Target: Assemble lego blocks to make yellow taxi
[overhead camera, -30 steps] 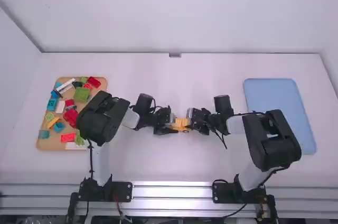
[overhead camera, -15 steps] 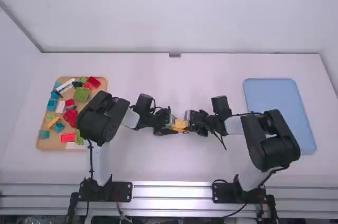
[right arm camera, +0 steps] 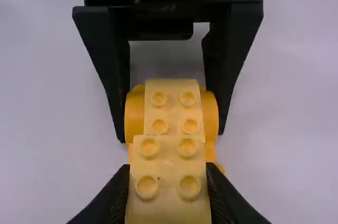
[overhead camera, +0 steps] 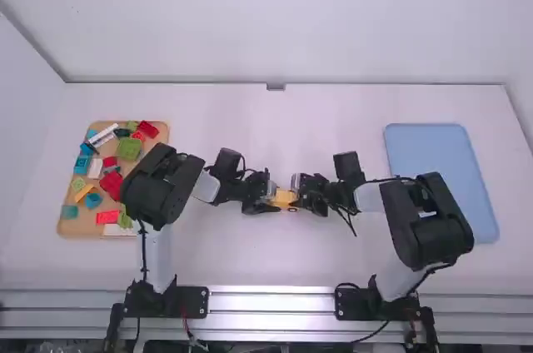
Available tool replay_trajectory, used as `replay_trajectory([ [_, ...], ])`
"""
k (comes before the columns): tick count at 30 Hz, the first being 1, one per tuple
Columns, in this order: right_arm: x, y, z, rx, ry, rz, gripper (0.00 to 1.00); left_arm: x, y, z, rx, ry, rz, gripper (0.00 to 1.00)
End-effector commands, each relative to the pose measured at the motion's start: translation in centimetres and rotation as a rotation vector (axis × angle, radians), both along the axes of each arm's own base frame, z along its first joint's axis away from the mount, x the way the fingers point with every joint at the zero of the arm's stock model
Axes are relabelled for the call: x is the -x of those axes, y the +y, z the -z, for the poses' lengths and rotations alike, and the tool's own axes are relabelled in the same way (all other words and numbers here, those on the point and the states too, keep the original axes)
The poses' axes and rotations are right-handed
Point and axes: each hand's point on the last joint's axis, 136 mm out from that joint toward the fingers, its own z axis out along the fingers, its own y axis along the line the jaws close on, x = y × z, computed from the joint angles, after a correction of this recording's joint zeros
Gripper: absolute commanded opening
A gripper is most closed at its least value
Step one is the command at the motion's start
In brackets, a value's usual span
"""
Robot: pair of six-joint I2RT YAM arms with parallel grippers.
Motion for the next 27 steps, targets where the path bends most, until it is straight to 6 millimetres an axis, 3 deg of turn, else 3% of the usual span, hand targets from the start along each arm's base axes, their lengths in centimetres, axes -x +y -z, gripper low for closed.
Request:
replay_trajectory([
  [1,-0.71,-0.07,-0.15,0.024,-0.017,0.02,0.25,0.6,0.23,1.19,-0.043,0.029,-0.011,0.49],
  [27,-0.76,-0.23,-0.17,0.029,-0.001,0.024,0.29,0.74,0.19,1.2,-0.042,0.034,-0.008,0.49],
])
